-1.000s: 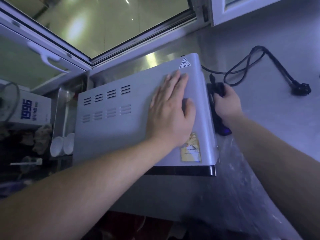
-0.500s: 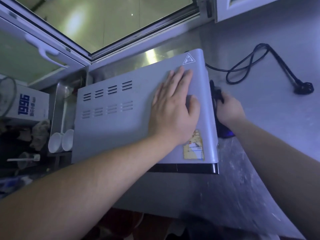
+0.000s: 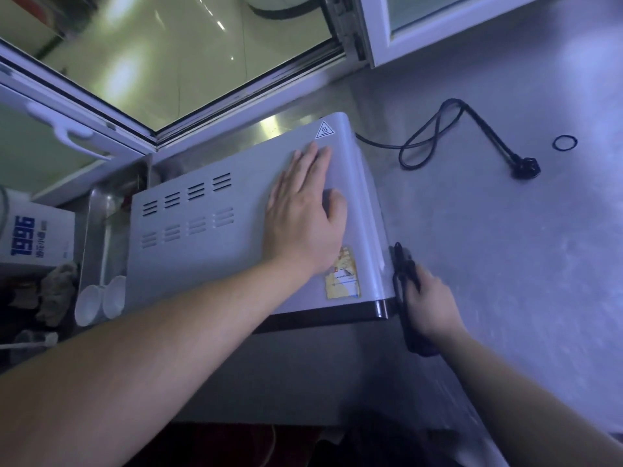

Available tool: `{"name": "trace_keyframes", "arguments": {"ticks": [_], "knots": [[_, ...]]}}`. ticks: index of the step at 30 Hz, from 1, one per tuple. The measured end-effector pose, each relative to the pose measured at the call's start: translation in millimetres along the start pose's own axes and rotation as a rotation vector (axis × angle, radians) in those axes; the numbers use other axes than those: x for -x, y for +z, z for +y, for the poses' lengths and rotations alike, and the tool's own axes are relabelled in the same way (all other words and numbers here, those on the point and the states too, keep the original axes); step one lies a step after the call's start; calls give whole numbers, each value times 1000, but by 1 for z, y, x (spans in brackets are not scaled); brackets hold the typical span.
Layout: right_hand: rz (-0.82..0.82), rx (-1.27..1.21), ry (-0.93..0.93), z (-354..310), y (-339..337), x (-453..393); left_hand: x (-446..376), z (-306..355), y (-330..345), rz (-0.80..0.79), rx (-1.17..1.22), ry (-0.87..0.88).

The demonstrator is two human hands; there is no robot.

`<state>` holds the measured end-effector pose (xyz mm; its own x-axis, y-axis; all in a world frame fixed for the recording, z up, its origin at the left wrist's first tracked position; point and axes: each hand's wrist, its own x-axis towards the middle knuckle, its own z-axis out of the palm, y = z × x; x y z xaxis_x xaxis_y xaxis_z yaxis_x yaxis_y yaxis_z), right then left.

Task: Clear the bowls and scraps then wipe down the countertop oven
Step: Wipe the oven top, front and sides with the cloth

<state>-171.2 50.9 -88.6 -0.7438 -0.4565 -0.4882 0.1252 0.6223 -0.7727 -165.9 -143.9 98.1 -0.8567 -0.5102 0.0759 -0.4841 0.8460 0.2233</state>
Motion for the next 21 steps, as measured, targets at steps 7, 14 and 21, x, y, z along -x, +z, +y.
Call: {"name": "trace_keyframes", "arguments": {"ticks": [7,14,21], "knots": [[2,-403,202,-7,-9,29,0,1,0,3,7,-2],[41,-688,204,-55,-29,57,1,1,0,22,16,4],[95,-810,33,-112,-54,104,0,1,0,35,15,4]]}}
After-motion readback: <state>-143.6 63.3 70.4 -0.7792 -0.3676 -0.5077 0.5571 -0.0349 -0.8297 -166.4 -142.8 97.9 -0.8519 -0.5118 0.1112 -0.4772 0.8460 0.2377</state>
